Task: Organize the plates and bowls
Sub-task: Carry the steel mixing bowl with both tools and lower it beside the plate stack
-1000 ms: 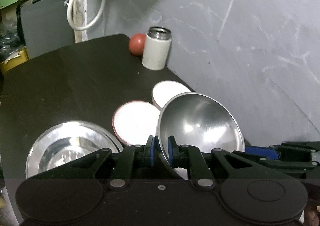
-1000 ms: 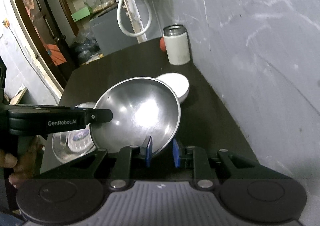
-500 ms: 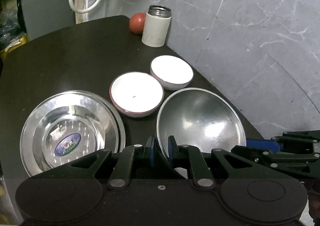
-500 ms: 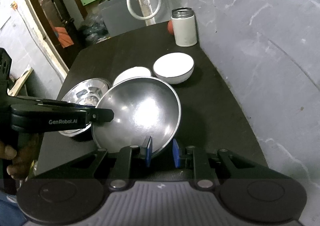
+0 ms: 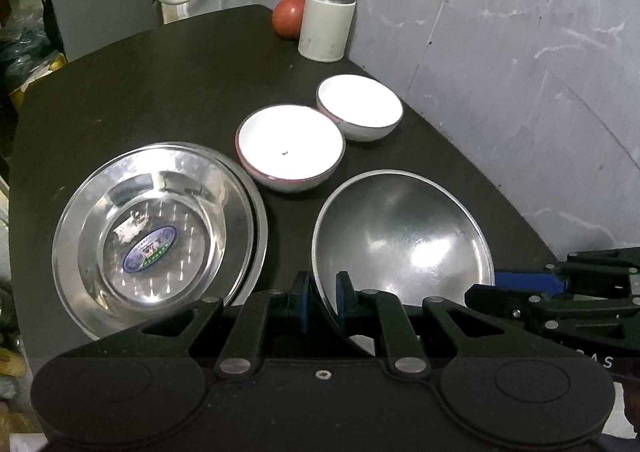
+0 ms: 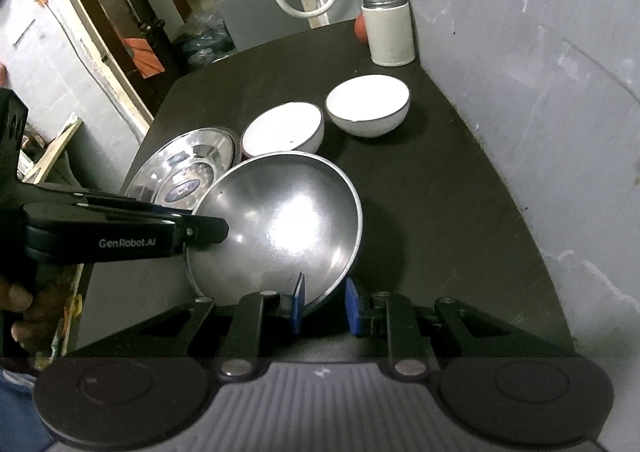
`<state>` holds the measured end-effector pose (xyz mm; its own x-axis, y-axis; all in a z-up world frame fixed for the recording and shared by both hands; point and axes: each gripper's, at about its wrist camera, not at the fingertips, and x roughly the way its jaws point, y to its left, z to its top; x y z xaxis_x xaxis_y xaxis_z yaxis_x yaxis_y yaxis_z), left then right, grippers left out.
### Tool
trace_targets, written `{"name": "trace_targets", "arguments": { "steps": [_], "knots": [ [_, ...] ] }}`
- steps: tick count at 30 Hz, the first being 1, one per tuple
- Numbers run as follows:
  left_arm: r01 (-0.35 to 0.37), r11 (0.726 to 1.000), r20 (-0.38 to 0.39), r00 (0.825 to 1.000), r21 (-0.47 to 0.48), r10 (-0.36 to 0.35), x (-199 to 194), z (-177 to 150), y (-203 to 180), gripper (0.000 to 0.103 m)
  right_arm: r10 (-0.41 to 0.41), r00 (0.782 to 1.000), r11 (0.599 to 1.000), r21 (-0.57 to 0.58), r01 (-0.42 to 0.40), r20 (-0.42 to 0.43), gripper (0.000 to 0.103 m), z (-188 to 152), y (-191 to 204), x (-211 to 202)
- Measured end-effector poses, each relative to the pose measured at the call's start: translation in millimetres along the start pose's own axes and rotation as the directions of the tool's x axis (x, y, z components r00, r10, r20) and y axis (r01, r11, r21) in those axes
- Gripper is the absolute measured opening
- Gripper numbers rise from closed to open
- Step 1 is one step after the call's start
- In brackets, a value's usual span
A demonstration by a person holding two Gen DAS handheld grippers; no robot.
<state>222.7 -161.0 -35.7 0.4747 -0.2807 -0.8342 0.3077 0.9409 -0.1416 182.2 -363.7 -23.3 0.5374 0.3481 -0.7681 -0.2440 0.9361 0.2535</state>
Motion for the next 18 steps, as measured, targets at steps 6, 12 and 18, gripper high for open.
{"name": "trace_targets", "arguments": {
  "steps": [6,12,18],
  "knots": [
    [-0.019,1.0,-0.018,1.0,0.004,0.019,2.4,-3.4,0.5,0.014,0.021,1.0,1.0,0.001,-0.021,0.003,0.025,-3.3,0.6,1.3],
    [-0.022,1.0,-0.021,1.0,0.01,0.022,3.1,-5.1,0.4,0.015,0.035,0.999,0.999,0.001,-0.035,0.011,0.027,-4.3,-2.1,-0.5],
    [-0.02,1.0,-0.028,0.999,0.005,0.02,4.4,-4.7,1.0,0.015,0.041,0.999,0.999,-0.001,-0.041,0.019,0.029,-4.5,-3.3,-1.2]
  ]
}}
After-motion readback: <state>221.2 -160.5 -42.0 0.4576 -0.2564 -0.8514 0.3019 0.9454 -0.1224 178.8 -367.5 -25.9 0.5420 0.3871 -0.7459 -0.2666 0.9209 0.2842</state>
